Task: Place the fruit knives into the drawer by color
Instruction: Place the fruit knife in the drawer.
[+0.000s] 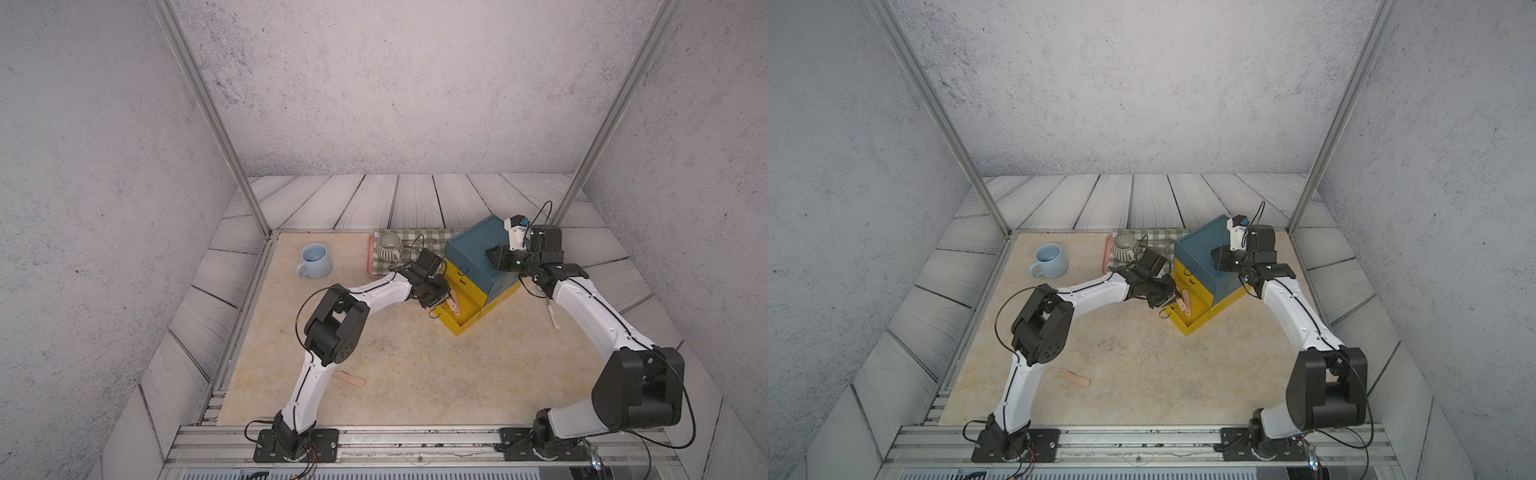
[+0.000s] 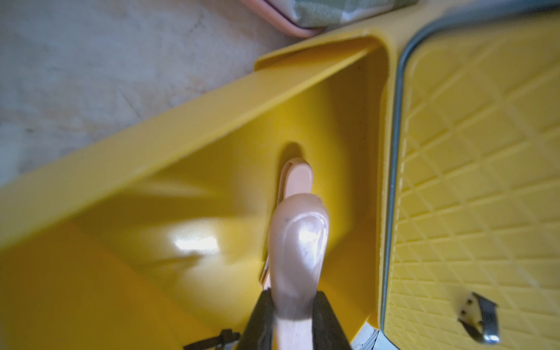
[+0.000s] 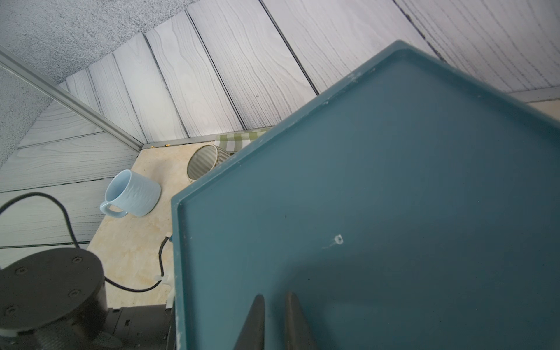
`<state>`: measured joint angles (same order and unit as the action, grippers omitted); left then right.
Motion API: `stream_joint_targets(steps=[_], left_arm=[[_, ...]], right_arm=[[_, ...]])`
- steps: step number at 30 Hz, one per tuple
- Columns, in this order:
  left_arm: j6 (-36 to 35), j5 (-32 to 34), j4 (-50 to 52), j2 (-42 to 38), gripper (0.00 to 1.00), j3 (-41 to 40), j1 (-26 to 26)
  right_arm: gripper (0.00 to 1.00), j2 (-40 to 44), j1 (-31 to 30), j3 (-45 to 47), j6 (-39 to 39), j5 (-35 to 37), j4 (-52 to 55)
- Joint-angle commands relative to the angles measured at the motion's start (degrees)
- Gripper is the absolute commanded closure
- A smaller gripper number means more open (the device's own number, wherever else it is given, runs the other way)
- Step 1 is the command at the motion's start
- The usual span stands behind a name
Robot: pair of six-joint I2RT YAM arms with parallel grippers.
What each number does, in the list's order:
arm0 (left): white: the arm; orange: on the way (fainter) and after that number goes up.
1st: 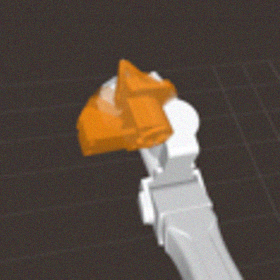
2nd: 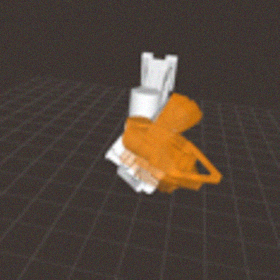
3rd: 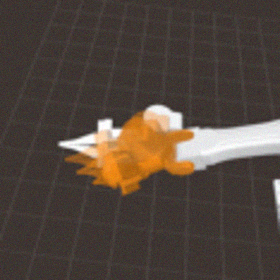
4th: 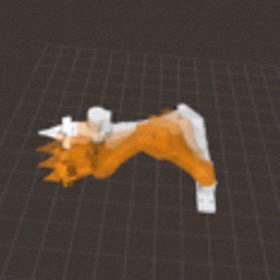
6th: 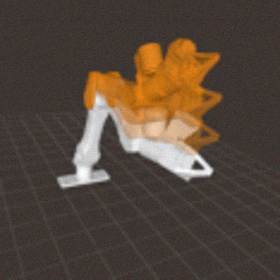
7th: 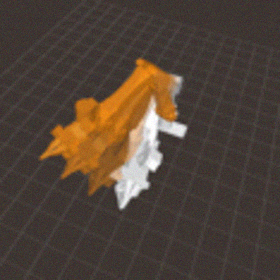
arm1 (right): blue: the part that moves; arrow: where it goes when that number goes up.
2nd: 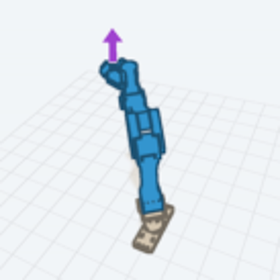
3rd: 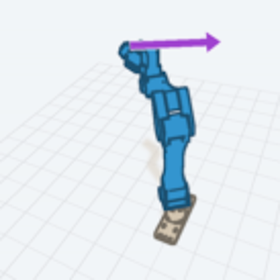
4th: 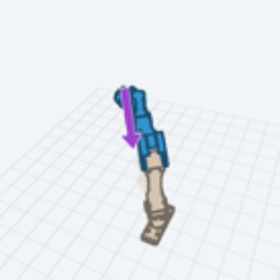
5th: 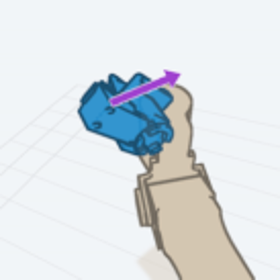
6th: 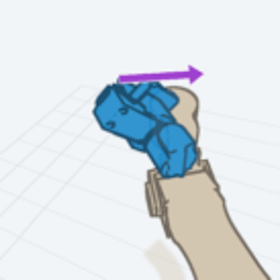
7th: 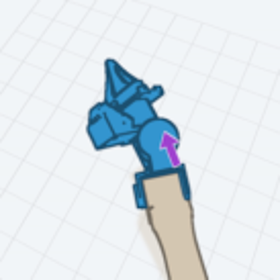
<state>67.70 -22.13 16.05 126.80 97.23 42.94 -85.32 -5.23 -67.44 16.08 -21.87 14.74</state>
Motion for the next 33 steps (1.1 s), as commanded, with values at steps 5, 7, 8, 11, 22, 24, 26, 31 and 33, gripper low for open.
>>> stream_joint_targets(steps=[5, 7, 8, 11, 22, 24, 26, 31, 33], left_arm=[[-0.1, 1.2, 1.4, 1.7, 0.7, 1.4, 0.2], [-0.2, 1.2, 1.5, 1.8, 0.68, 1.7, 0.2], [-0.2, 1.1, 1.6, 1.8, 0.68, 1.8, 0.1], [-0.3, 1.1, 1.7, 2.0, 0.67, 2.4, 0.1], [-5.2, 5.2, 7.0, -4.5, 0.67, 8.5, 0.2], [-6.6, 6.4, 9.1, -7.1, 0.67, 8.8, 0.2], [-8.4, 7.9, 11.8, -10.2, 0.67, 8.5, 0.2], [-10.8, 13.8, 20.9, -21.0, 0.67, 2.6, 0.1], [-11.5, 17.5, 25.7, -25.9, 0.63, -1.3, 0.1]], right_arm=[[0.84, -7.5, -0.3, 7.7, 0.7, 4.9, 25.5], [0.84, -7.6, -0.2, 7.7, 0.7, 4.9, 25.5], [0.84, -7.5, -0.3, 7.7, 0.6, 4.9, 25.4], [0.84, -7.5, -0.3, 7.7, 0.6, 5.0, 25.6], [0.84, -7.3, -0.3, 7.6, 0.7, 5.2, 25.6], [0.84, -7.1, -0.2, 7.5, 0.8, 5.3, 25.6], [0.84, -6.9, -0.3, 7.4, 0.8, 5.3, 25.4], [0.84, -6.9, -0.3, 7.1, 0.8, 5.0, 25.7], [0.84, -6.8, -0.3, 7.1, 0.9, 4.8, 25.5]])
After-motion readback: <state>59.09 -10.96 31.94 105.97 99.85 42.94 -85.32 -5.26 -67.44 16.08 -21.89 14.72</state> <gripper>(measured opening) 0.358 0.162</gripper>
